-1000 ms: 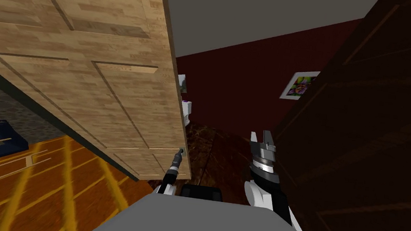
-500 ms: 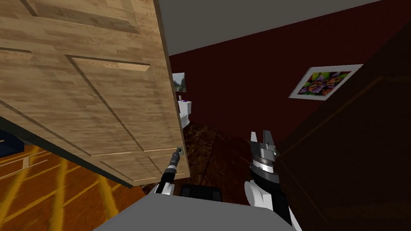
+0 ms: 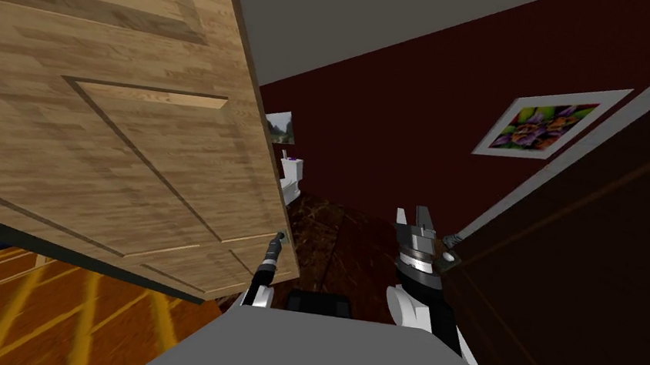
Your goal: Push the door open
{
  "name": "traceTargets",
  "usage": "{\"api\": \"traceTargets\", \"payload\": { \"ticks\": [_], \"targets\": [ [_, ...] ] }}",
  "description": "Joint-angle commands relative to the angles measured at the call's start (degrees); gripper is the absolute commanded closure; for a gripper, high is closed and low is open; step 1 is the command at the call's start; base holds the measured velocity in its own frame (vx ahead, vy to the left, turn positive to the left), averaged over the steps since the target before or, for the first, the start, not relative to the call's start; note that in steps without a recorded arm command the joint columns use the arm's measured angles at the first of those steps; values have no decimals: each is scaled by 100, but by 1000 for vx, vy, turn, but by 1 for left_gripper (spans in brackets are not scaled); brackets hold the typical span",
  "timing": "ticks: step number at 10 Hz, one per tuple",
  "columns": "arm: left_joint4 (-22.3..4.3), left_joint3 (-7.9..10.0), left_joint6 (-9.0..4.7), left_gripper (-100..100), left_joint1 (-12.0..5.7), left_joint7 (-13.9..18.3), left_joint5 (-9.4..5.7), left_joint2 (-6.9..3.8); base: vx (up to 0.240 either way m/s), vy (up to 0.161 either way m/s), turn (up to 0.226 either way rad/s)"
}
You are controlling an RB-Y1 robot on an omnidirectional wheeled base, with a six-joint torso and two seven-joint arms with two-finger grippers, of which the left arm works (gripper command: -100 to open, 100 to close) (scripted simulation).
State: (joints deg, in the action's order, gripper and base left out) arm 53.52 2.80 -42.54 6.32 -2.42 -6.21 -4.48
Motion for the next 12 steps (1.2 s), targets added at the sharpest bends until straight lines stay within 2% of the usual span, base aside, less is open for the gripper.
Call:
{"api": "traceTargets", "payload": {
  "ticks": [1,6,9,10,12],
  "targets": [
    [-123,178,-53,100,-49,-23,-79,-61,87,-24,39],
    [-171,446,-36,100,-100,-86,-208,-57,152,-43,66],
    [-210,668,-22,100,-143,-139,-316,-28,167,-35,95],
    [-185,594,-19,-100,-107,-108,-297,-21,-12,-88,45],
    [-155,582,-4,-100,-92,-100,-304,7,-174,-111,24]
  ]
}}
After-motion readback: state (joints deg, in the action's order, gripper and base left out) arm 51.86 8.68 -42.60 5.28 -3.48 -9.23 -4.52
